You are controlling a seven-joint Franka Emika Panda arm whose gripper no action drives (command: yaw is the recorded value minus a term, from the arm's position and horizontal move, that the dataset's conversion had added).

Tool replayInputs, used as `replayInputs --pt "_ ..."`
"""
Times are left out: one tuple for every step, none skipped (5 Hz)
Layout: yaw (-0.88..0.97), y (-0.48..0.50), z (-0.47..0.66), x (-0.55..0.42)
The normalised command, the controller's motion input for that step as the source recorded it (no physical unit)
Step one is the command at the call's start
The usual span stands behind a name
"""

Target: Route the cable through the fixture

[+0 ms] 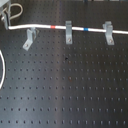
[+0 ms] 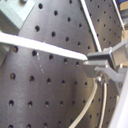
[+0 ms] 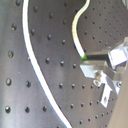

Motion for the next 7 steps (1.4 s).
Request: replayInputs --pt "-0.05 -0.051 0.02 0.066" --pt "-0.08 -0.229 0.03 0.086" --pt "-0.10 -0.124 0.00 0.116" --pt "-0.10 -0.115 0.00 0.152" --pt "-0.02 -0.124 0.00 0.196" --pt "-0.11 -0.181 -0.01 0.338" --pt "-0.14 -0.137 -0.01 0.478"
